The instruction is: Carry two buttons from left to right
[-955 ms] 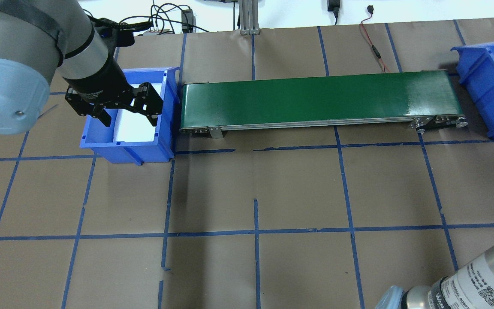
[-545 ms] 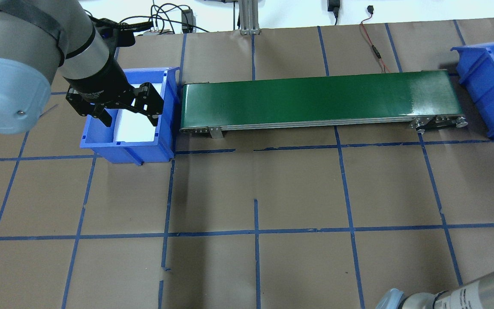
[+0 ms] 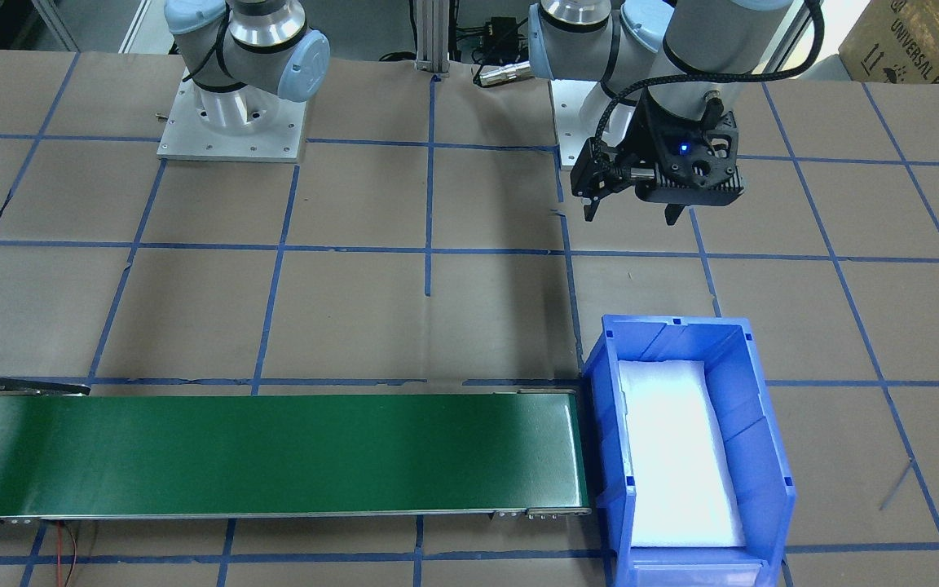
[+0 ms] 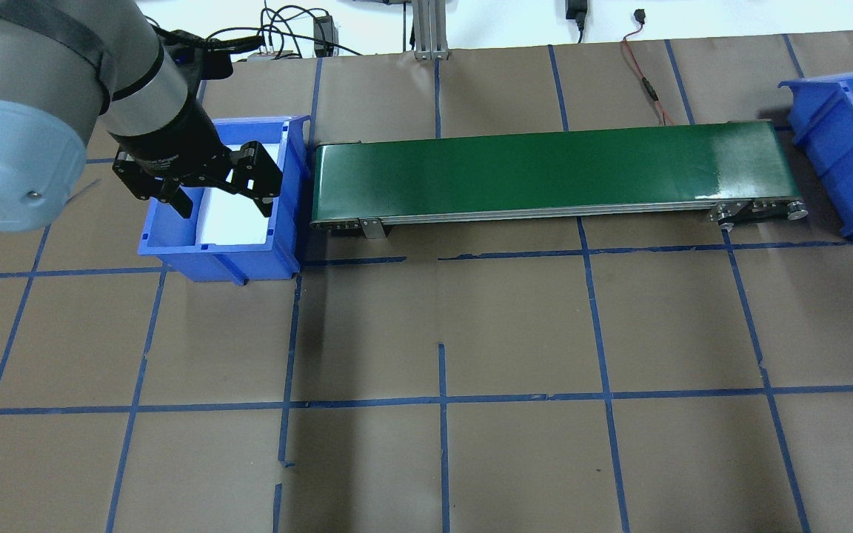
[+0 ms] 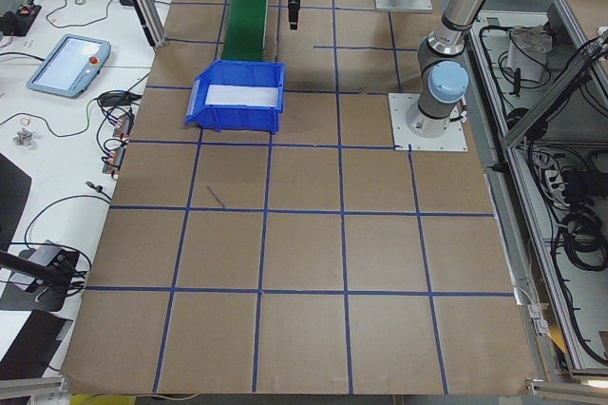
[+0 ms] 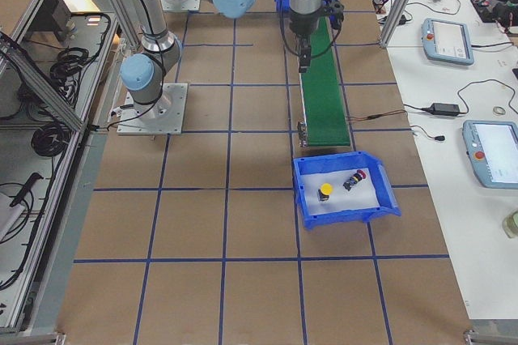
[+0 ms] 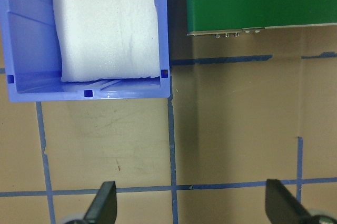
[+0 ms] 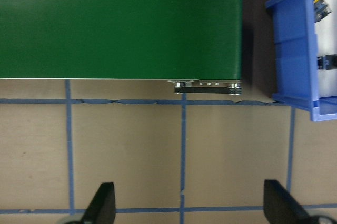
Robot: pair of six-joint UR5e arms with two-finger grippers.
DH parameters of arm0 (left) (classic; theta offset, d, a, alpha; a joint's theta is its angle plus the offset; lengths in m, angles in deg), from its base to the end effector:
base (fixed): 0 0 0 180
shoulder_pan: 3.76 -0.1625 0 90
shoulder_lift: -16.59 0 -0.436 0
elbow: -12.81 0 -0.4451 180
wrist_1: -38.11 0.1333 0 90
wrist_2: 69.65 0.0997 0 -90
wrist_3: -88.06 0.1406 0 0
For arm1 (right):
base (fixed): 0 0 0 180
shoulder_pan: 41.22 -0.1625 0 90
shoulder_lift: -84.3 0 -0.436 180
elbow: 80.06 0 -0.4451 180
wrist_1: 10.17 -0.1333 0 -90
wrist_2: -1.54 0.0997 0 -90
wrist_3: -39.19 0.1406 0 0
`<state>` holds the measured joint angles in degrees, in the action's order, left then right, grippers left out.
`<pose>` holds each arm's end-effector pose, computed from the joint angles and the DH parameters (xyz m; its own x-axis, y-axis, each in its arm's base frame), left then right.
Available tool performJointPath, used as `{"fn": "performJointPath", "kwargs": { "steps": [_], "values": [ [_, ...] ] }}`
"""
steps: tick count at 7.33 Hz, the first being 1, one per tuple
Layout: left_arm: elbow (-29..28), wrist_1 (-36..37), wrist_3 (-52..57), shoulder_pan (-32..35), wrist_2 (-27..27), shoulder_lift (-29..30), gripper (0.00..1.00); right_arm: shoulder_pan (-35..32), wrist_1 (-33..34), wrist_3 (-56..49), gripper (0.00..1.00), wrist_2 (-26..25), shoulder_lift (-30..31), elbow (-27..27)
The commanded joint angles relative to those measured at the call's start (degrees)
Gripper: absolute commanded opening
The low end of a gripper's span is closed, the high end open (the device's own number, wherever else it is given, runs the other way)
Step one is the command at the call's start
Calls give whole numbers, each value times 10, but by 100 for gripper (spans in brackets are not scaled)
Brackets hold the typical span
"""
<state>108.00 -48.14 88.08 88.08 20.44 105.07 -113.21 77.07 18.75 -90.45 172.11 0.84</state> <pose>-0.1501 -0.5280 0.4294 -0.9995 0.0325 -0.0016 0.0325 0.9995 -0.0014 -0.0535 -0.5800 0.5188 -0.9976 -0.0395 0.0577 -0.0427 0.9975 -0.0557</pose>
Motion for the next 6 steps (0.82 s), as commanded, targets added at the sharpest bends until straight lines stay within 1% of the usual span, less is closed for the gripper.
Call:
{"fn": "performJointPath", "kwargs": {
  "steps": [1, 2, 3, 4, 6],
  "values": [
    [0, 0, -2, 0, 1, -1, 100, -140, -21, 94, 100, -4, 1, 7],
    [-1, -1, -4, 0, 3, -1, 100, -171, -14, 143, 100, -1, -16, 36],
    [-2, 1, -5, 1, 4, -1, 100, -174, -10, 154, 100, -1, -6, 62],
    [-4, 1, -3, 1, 5, -2, 100, -177, 3, 155, 100, 0, -5, 72],
    [-7, 2, -7, 2, 4, -2, 100, -178, 3, 155, 100, 0, -4, 74]
  ]
}}
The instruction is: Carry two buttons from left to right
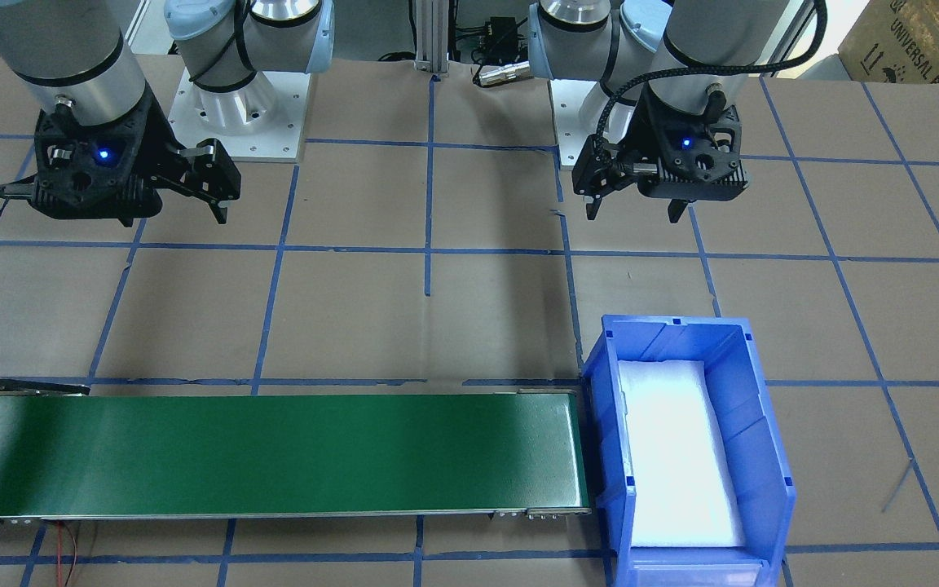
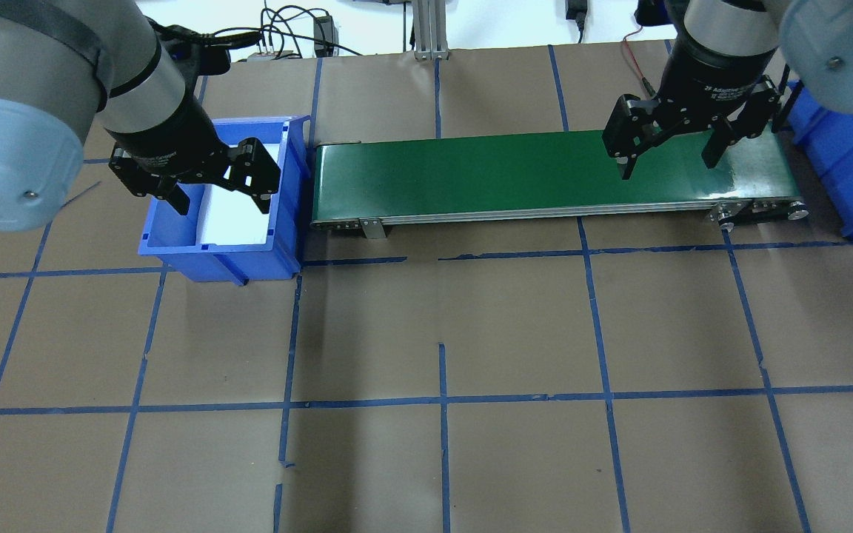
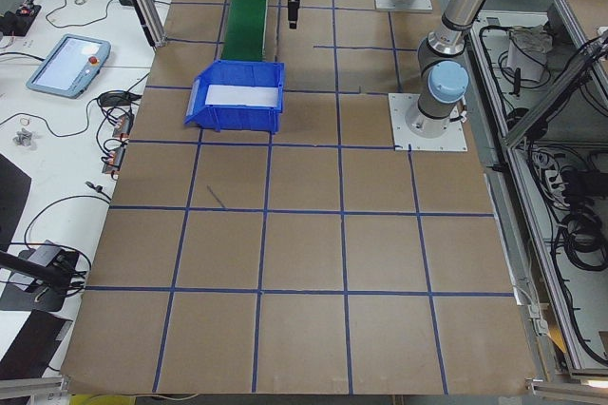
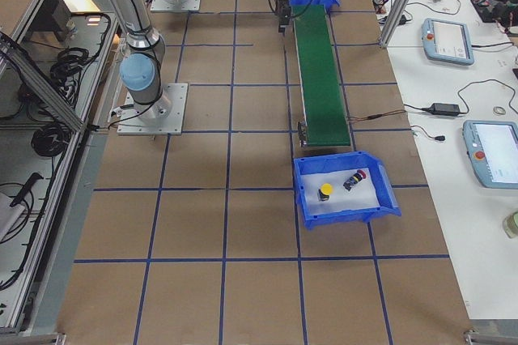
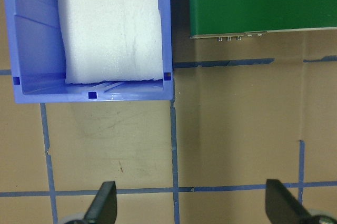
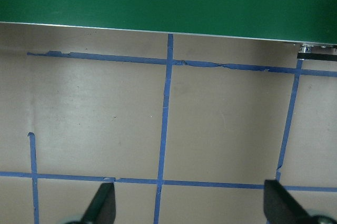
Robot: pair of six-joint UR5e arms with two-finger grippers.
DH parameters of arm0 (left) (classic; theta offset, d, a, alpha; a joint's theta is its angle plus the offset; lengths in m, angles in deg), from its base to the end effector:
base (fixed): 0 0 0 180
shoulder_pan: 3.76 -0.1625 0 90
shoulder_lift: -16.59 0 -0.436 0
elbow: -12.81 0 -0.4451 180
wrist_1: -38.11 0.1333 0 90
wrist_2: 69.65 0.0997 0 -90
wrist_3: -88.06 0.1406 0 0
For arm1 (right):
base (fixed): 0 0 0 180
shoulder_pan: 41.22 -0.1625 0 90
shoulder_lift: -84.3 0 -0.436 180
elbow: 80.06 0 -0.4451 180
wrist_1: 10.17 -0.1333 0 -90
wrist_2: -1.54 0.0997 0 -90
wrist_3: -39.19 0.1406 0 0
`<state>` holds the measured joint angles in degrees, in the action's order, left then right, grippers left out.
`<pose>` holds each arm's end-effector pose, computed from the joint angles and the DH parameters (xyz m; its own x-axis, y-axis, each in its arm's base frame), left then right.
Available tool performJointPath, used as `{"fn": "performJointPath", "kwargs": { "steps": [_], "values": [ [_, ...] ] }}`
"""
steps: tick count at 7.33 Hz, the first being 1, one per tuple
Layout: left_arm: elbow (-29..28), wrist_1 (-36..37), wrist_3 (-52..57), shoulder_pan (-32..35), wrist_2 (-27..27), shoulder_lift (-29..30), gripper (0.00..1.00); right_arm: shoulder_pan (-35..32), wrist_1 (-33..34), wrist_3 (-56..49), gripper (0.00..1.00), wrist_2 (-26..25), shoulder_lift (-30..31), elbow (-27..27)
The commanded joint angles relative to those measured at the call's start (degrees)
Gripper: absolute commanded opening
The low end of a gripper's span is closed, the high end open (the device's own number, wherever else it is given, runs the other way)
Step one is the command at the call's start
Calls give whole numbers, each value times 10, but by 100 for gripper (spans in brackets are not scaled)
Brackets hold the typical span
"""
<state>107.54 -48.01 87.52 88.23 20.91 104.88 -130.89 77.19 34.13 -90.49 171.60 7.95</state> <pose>-0.1504 -0.5284 0.4358 -0.9996 0.0252 -0.0096 0.0253 0.9996 -0.0151 0.1251 -0.5577 0.4464 -0.9960 -0.0844 0.0301 -0.0824 0.9947 0.0613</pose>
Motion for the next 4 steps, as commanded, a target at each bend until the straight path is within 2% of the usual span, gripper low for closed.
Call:
{"fn": "performJointPath", "kwargs": {
  "steps": [1, 4],
  "values": [
    [-1, 1, -2, 0, -3, -1, 100, -2, 1, 1, 100, 0, 1, 2],
    [-1, 0, 1, 0, 0, -1, 100, -2, 4, 1, 100, 0, 1, -3]
  ]
}}
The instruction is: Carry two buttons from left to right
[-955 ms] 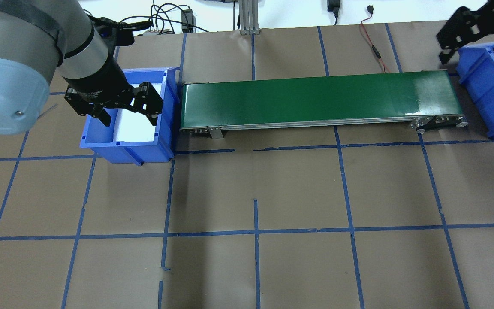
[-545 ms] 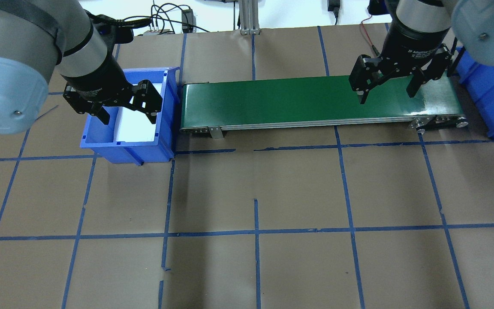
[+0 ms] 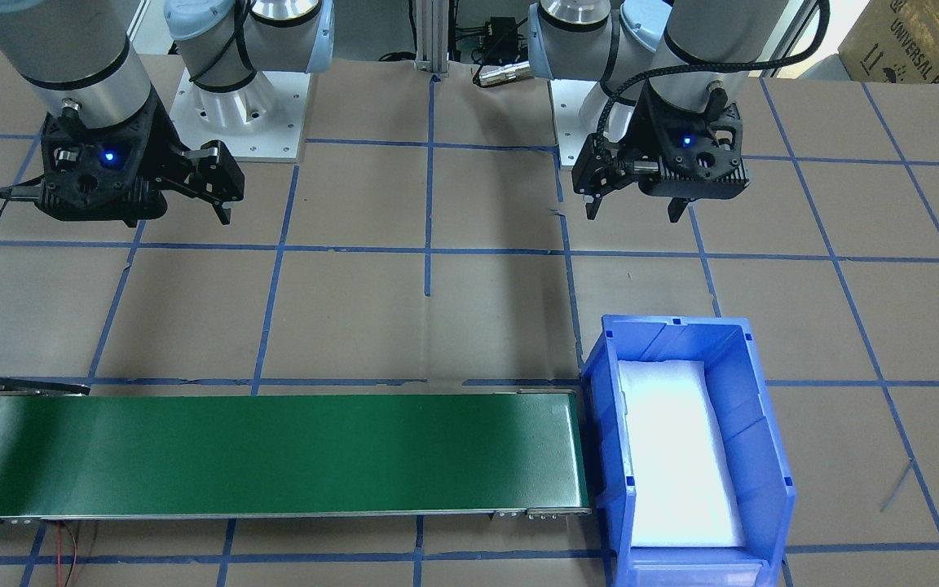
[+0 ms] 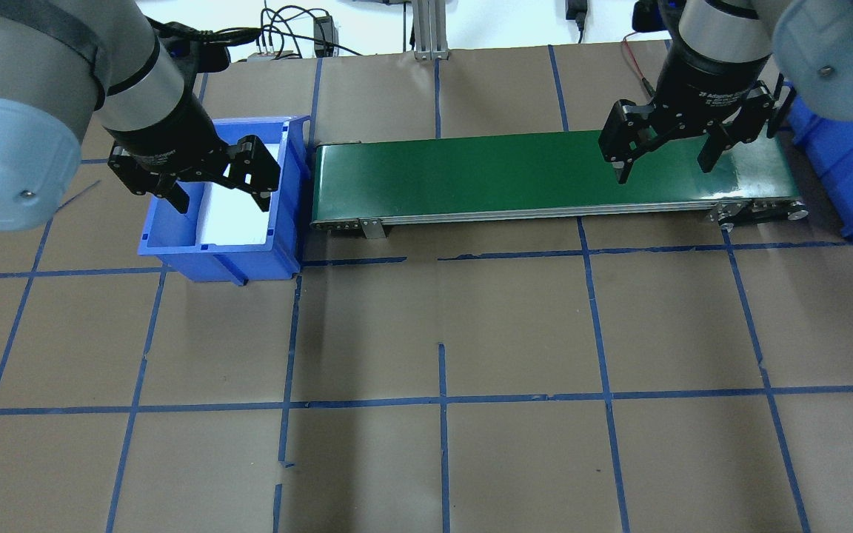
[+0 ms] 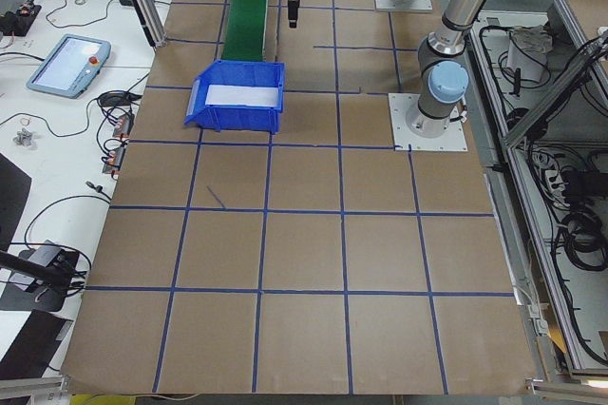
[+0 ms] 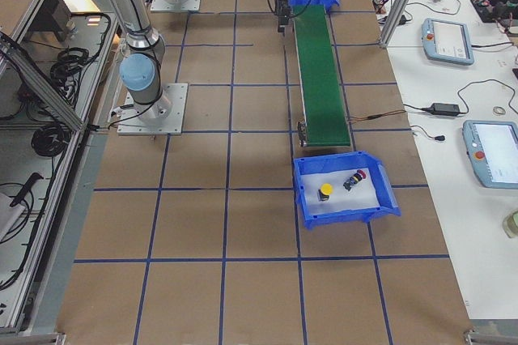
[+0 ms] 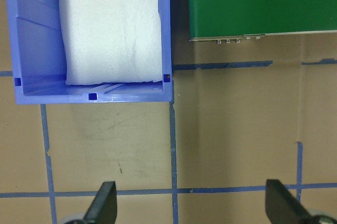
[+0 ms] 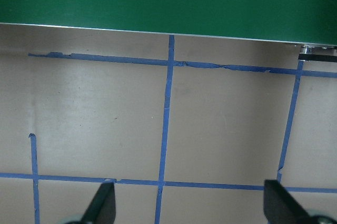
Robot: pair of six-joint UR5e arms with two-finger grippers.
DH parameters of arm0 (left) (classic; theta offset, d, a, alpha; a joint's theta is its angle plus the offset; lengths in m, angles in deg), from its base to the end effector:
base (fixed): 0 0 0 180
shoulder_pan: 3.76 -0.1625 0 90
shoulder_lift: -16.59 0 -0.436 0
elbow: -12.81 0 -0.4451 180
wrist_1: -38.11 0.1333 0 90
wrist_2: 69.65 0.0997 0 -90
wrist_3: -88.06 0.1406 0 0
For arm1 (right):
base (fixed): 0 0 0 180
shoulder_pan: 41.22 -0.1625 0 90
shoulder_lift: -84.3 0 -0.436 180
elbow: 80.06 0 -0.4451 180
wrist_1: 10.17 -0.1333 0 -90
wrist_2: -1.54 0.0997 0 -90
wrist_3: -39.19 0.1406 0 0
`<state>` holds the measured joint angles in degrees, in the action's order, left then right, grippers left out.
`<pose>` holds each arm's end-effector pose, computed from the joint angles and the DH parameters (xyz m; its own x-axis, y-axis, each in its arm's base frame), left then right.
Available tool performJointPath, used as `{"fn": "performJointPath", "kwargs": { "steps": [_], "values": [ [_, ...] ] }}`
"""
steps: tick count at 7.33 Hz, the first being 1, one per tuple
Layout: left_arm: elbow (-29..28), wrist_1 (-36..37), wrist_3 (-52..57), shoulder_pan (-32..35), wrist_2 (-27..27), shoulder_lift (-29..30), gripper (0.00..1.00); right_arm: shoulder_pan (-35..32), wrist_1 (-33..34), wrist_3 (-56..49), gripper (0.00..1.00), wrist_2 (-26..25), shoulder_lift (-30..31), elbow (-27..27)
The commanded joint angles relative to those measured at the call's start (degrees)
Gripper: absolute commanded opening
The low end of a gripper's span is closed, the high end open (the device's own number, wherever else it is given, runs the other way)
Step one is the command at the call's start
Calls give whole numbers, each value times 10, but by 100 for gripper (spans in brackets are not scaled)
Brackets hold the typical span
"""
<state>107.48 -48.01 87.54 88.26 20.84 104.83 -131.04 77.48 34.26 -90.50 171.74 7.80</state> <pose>-0.1508 -0.5282 0.4368 -0.9996 0.0260 -0.0084 0.0262 0.9995 -0.0170 0.1265 -0.5578 0.4496 -0.9959 -0.0844 0.0313 -0.0828 0.9953 0.0512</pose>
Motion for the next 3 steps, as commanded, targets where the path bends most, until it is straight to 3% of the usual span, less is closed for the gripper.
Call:
{"fn": "performJointPath", "kwargs": {
  "steps": [1, 3],
  "values": [
    [0, 0, 3, 0, 0, 0, 100, 0, 2, 0, 100, 0, 0, -1],
    [2, 0, 2, 0, 0, -1, 100, 1, 6, 0, 100, 0, 0, -3]
  ]
}}
